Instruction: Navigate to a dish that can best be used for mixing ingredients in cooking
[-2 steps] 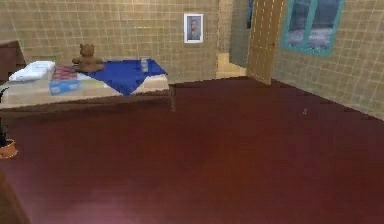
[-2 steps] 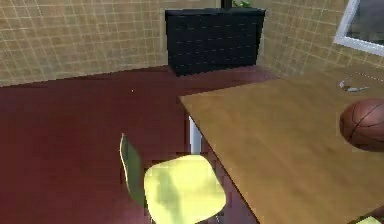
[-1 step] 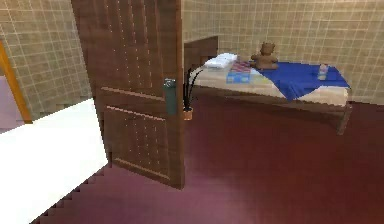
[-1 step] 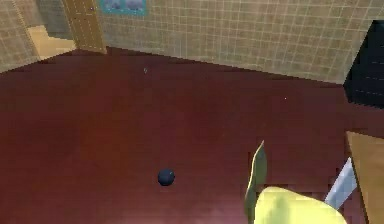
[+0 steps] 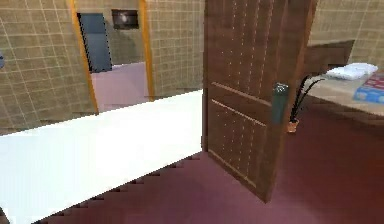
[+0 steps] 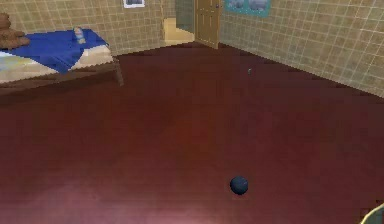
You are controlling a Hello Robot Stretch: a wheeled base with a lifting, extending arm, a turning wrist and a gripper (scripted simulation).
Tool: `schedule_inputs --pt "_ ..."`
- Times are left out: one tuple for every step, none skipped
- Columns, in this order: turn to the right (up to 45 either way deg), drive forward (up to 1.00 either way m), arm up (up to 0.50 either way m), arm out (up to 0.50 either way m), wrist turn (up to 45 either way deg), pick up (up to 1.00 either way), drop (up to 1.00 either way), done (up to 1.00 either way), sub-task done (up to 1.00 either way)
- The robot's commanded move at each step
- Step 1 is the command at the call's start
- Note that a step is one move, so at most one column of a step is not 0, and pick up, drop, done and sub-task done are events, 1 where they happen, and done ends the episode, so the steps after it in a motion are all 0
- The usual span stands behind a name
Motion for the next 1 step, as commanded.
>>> schedule_inputs --pt "0.0 0.05 0.0 0.0 0.0 0.0 0.0 0.0 0.0"
